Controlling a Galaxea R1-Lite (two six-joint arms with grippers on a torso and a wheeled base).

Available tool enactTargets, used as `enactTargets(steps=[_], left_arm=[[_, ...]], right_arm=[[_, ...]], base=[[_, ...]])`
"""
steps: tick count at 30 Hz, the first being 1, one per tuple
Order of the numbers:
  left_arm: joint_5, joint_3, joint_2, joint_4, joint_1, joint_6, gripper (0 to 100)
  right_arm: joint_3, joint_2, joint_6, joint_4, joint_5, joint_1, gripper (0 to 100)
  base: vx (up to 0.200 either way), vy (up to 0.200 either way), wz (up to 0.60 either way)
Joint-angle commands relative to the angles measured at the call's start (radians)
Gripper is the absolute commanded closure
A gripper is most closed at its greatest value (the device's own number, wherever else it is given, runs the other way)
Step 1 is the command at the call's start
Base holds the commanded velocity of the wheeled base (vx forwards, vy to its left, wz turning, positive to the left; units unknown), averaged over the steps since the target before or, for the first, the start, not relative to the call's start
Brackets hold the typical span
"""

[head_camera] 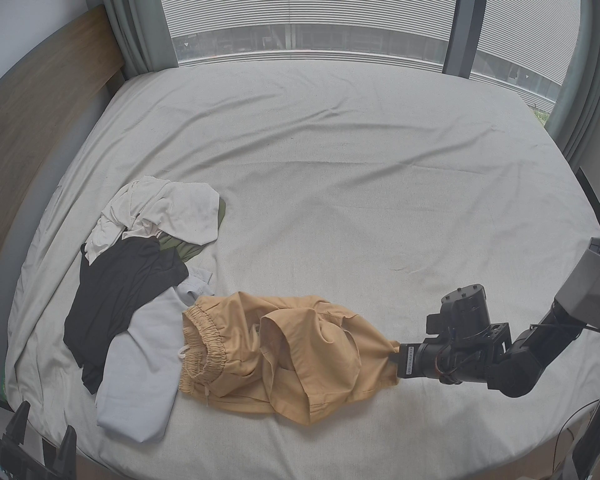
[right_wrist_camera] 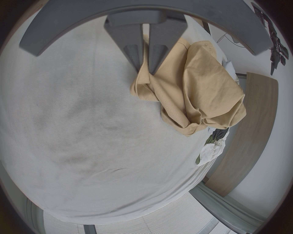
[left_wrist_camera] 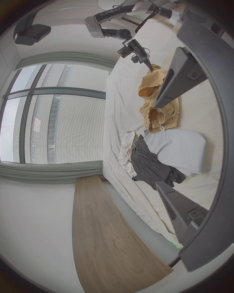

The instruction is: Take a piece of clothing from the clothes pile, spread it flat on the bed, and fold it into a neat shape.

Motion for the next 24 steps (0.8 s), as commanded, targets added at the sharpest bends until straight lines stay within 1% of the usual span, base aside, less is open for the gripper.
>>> enactTargets(steps=[1,13,24], left_arm=[[0.000,0.018,-0.016,0.000,0.000,-0.001,0],[0.000,0.018,-0.016,0.000,0.000,-0.001,0],[0.000,0.018,-0.016,0.000,0.000,0.001,0]], right_arm=[[0.051,-0.032,-0.006,-0.020,0.001,-0.040,100],[0.130,-0.049,-0.035,-0.083,0.003,-0.104,100],[0.174,-0.056,-0.060,-0.091,0.004,-0.155,100]], base=[[0.000,0.000,0.00],[0.000,0.000,0.00],[0.000,0.000,0.00]])
